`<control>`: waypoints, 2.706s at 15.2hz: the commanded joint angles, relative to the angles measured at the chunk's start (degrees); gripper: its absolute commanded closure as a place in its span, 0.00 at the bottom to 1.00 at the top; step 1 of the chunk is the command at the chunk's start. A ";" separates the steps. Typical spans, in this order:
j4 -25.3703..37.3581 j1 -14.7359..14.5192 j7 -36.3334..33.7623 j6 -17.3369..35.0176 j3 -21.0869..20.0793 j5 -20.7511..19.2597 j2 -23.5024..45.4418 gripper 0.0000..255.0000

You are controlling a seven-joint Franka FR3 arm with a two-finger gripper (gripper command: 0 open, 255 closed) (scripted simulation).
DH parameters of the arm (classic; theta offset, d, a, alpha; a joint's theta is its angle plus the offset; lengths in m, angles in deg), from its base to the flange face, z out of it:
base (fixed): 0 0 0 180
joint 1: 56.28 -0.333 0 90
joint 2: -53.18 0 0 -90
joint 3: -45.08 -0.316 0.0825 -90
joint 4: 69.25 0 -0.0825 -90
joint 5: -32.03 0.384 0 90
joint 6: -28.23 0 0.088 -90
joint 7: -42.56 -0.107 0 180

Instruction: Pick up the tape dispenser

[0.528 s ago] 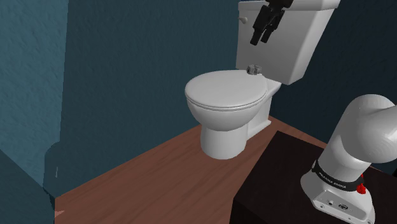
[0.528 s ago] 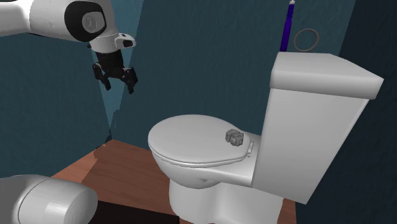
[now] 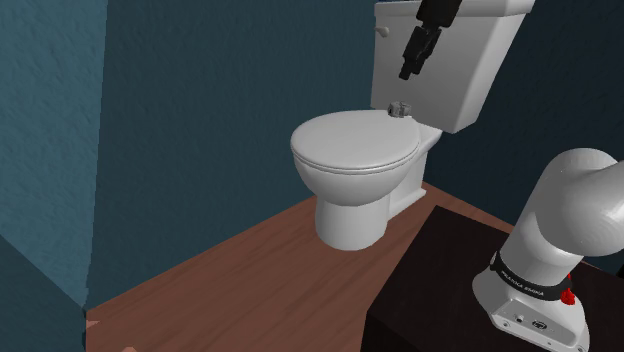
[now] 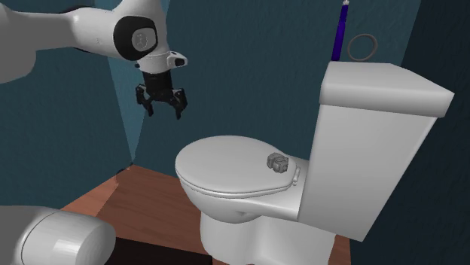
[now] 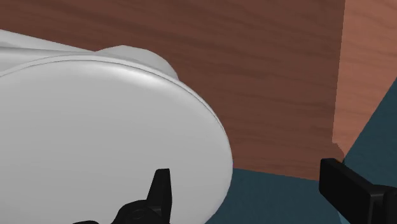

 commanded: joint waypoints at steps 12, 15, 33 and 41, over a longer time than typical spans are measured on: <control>8.81 -1.87 26.02 5.42 17.37 -3.48 19.89 0.00; 12.81 -2.55 32.48 6.28 21.19 -2.10 26.34 0.00; 56.78 13.49 67.22 -1.26 25.59 18.87 76.09 0.00; 52.59 13.11 68.06 3.87 24.99 19.58 77.34 0.00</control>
